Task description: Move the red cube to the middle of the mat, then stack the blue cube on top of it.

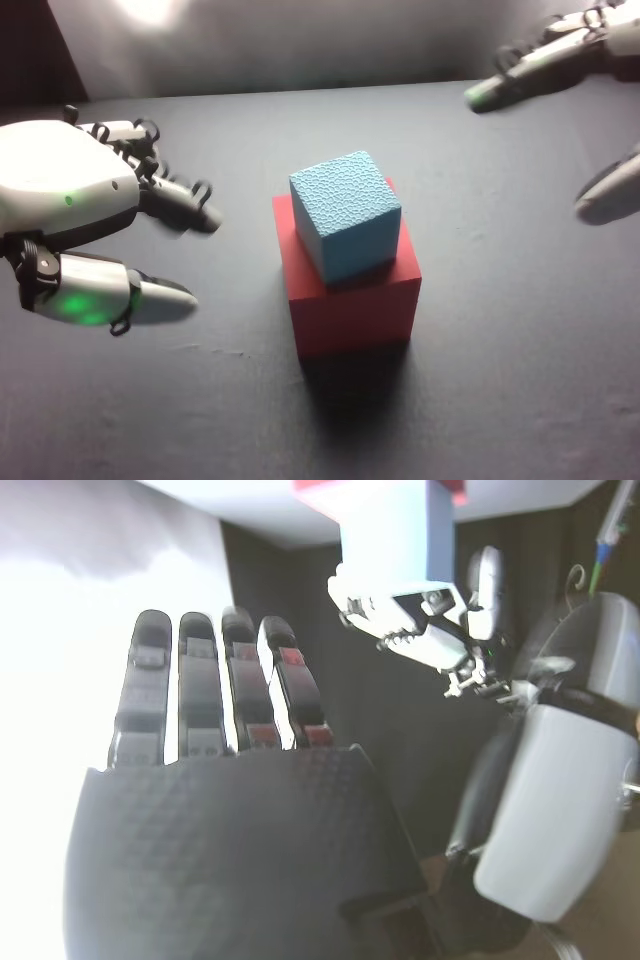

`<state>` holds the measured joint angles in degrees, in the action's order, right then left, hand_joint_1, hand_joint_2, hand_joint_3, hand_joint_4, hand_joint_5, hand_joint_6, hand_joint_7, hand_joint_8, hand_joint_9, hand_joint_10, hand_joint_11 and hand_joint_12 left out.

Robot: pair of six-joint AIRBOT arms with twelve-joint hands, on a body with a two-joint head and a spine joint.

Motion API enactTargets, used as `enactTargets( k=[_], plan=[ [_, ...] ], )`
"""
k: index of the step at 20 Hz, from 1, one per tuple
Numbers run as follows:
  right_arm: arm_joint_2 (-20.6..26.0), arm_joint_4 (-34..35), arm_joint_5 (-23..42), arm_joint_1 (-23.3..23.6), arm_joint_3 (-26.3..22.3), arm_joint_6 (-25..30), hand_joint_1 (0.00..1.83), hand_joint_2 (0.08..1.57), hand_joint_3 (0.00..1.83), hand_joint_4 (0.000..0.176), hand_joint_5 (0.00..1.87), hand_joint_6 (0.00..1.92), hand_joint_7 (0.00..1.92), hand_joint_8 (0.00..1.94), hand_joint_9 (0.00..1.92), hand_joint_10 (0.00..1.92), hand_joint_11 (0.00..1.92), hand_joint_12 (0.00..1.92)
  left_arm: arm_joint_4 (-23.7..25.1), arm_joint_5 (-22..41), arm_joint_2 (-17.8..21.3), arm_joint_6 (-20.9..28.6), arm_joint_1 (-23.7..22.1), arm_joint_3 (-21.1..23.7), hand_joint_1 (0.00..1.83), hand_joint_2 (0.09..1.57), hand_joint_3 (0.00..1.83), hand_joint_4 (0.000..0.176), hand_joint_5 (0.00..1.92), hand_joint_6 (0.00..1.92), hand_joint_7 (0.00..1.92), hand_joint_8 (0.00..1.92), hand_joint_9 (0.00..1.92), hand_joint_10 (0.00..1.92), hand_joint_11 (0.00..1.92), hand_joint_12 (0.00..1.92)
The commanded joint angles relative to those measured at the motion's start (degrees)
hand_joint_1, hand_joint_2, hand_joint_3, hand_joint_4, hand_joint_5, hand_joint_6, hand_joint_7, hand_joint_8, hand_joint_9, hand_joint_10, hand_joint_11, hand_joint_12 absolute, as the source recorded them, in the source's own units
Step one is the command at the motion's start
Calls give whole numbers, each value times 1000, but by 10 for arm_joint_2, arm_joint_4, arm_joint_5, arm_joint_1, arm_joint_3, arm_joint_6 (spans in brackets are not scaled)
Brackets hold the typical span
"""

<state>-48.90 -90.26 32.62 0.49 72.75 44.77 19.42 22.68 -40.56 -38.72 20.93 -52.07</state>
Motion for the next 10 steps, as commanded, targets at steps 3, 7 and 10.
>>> enactTargets(
  k=[3, 7, 10],
  plan=[
    [24, 28, 4, -7, -13, 3, 824, 1041, 1, 0, 1071, 36, 1221, 92, 1005, 635, 520, 1429, -13, 57, 7, 2, -5, 2, 803, 1378, 10, 22, 570, 1616, 806, 1527, 675, 1694, 439, 1878],
    [47, 28, -5, -37, -46, -29, 406, 1351, 17, 0, 1033, 1900, 1096, 1926, 1203, 1915, 1417, 1916, -16, 57, 7, 2, -5, 4, 327, 1565, 10, 0, 897, 1921, 1059, 1920, 1095, 1921, 1186, 1921],
    [51, 28, -5, -43, -59, -37, 216, 1466, 19, 0, 1260, 1921, 1390, 1941, 1504, 1921, 1695, 1921, -16, 57, 8, 2, -5, 4, 484, 1518, 0, 0, 1430, 1921, 1657, 1921, 1719, 1921, 1784, 1921]
  ],
)
